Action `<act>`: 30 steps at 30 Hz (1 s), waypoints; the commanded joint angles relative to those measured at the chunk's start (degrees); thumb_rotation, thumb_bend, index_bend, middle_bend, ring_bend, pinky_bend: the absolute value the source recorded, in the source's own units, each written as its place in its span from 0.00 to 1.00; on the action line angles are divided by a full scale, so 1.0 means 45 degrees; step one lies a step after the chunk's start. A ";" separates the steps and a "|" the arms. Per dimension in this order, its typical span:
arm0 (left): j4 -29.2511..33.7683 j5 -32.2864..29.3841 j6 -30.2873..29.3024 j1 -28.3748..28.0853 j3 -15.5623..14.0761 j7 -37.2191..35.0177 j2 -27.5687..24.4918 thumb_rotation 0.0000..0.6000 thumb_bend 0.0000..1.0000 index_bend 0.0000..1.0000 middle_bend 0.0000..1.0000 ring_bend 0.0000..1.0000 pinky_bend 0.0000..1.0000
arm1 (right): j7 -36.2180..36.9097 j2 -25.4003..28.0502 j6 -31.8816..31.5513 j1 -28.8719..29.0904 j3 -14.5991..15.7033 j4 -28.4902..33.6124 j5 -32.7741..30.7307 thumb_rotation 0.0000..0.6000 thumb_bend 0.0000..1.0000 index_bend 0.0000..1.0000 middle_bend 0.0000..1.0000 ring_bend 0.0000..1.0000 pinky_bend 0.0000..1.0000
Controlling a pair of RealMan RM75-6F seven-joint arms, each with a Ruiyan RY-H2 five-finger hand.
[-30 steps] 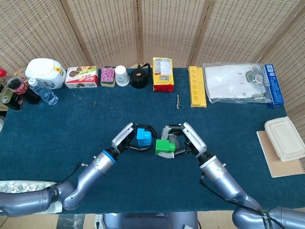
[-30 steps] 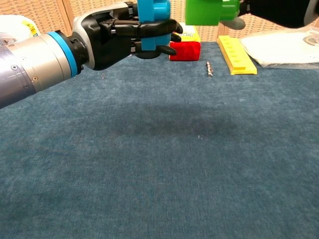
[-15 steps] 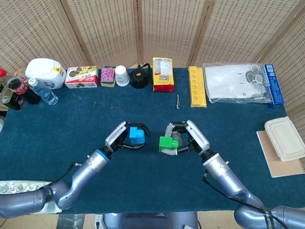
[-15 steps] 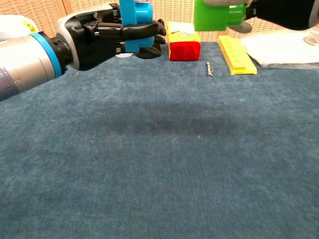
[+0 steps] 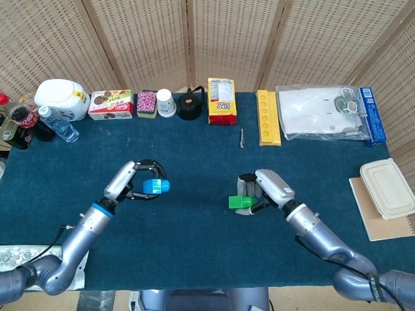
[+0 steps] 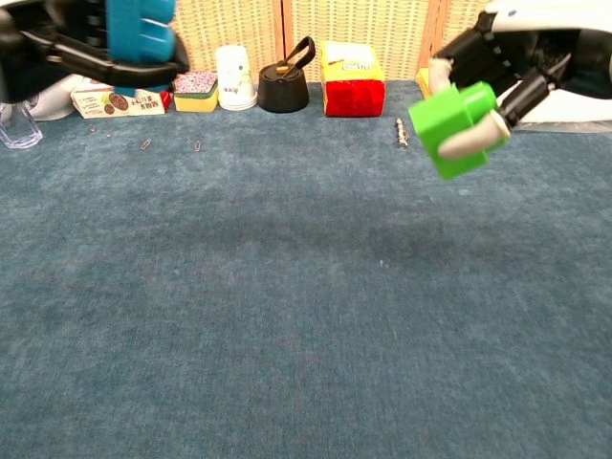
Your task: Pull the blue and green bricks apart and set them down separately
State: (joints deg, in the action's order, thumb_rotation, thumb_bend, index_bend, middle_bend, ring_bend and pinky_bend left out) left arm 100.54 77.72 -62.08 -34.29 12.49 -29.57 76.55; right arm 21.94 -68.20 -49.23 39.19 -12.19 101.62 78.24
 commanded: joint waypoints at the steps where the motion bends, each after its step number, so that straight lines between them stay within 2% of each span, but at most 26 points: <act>1: 0.1017 -0.0362 -0.0918 0.0833 -0.0410 0.1825 -0.1197 1.00 0.38 0.76 0.52 0.38 0.38 | -0.3143 -0.0191 0.0119 0.0280 0.0781 -0.0984 0.0392 1.00 0.10 0.71 0.63 0.61 0.62; 6: 0.1715 -0.0372 -0.1520 0.1500 -0.0925 0.3552 -0.2188 1.00 0.38 0.76 0.52 0.38 0.37 | -0.6395 -0.0738 0.0106 0.0410 0.1271 -0.1745 0.0047 1.00 0.10 0.66 0.59 0.54 0.55; 11: 0.1992 -0.0139 -0.2195 0.2126 -0.1400 0.4840 -0.2659 1.00 0.38 0.76 0.52 0.38 0.35 | -0.8784 -0.1114 0.0393 0.0547 0.1546 -0.2047 -0.1121 1.00 0.10 0.59 0.53 0.47 0.45; 17: 0.1922 0.0211 -0.2628 0.2658 -0.1843 0.5517 -0.2983 1.00 0.38 0.76 0.52 0.38 0.33 | -0.9986 -0.1292 0.0811 0.0739 0.1727 -0.2062 -0.2351 1.00 0.09 0.51 0.46 0.40 0.39; 22: 0.1548 0.0352 -0.2875 0.2941 -0.1981 0.5786 -0.2885 1.00 0.38 0.76 0.52 0.38 0.33 | -1.0510 -0.1310 0.0896 0.0862 0.1798 -0.2012 -0.3061 1.00 0.09 0.38 0.38 0.33 0.33; 25: 0.1283 0.0401 -0.2970 0.3030 -0.1974 0.5997 -0.2716 1.00 0.38 0.76 0.52 0.38 0.33 | -1.0902 -0.1049 0.0801 0.0915 0.1880 -0.1614 -0.3326 1.00 0.09 0.32 0.33 0.30 0.30; 30: 0.0980 0.0380 -0.2974 0.3009 -0.1860 0.6500 -0.2411 1.00 0.38 0.76 0.52 0.38 0.33 | -1.1184 -0.0207 0.0194 0.0788 0.1841 -0.0376 -0.3457 1.00 0.09 0.29 0.31 0.28 0.29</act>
State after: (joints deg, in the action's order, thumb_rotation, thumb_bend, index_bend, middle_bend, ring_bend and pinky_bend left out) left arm 105.34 79.46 -75.46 -20.67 3.90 -0.94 65.27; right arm -27.69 -71.12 -46.83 43.04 -3.84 97.37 63.00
